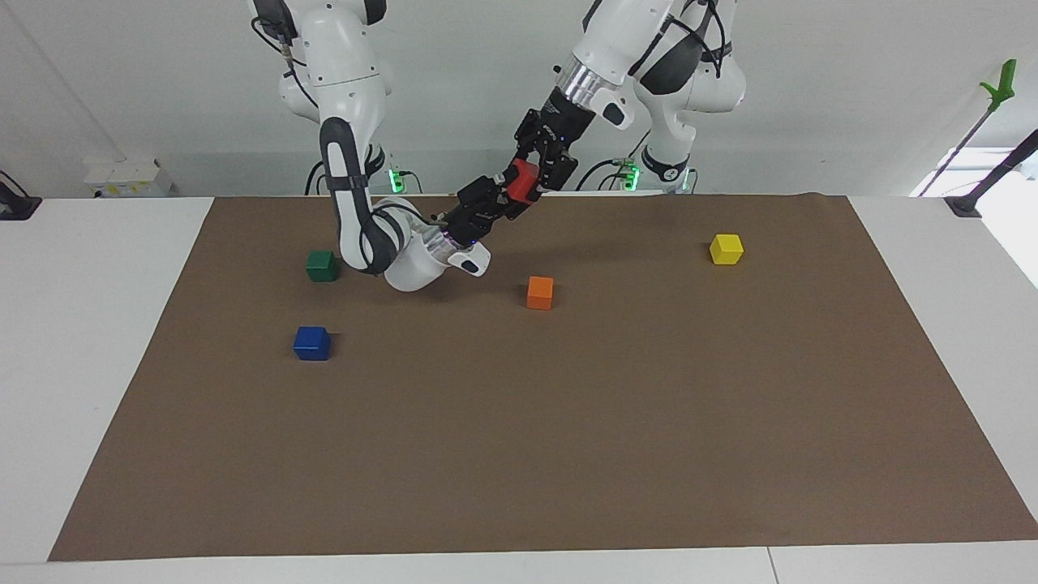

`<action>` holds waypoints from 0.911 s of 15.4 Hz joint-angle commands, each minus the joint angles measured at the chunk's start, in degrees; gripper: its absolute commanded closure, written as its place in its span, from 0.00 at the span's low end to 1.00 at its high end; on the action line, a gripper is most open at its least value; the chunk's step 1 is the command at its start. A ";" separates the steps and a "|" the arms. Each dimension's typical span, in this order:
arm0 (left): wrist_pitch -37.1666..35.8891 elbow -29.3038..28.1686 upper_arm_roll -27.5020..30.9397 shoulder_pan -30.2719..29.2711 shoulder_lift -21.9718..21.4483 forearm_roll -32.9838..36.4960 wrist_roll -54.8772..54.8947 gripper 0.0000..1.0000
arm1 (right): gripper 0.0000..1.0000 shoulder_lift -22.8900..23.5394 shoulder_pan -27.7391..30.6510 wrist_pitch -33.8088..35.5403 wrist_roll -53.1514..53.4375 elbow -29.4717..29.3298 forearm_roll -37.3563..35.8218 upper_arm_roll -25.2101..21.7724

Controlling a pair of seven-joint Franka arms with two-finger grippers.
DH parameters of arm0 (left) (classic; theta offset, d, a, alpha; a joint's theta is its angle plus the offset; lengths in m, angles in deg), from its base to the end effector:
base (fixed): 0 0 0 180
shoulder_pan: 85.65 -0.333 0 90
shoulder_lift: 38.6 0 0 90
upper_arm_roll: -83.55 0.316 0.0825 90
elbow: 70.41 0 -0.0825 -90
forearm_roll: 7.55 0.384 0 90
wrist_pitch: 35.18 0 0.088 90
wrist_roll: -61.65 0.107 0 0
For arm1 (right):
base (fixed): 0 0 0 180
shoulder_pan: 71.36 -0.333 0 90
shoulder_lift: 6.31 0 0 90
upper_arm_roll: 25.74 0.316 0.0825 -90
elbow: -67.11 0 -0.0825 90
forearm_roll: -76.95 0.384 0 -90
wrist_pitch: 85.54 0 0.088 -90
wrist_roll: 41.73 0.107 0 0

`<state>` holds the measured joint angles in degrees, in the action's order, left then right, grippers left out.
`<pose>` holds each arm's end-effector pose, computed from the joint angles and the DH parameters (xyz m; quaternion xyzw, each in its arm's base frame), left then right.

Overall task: Transfer red block to right arm and stack on blue block
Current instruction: 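Open the left gripper and withdraw it while the right gripper holds, then carry the red cube with the right gripper over the blue cube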

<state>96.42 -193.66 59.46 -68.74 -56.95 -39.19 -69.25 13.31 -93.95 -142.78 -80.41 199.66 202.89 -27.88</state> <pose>0.3604 -0.3564 0.5703 0.5831 0.7622 -0.1594 0.2314 0.4430 0.2852 0.3241 -0.3846 0.0437 0.1940 0.9014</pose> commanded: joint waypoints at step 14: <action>-14.44 -2.43 5.37 -30.25 -2.75 1.21 51.07 0.00 | 1.00 -4.33 18.10 -17.81 13.35 -15.99 -35.36 -0.32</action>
<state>83.02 -195.38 65.42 -95.55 -58.64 -39.05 -23.56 9.59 -78.81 -157.86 -70.49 188.38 175.26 -28.66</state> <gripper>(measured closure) 0.000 0.388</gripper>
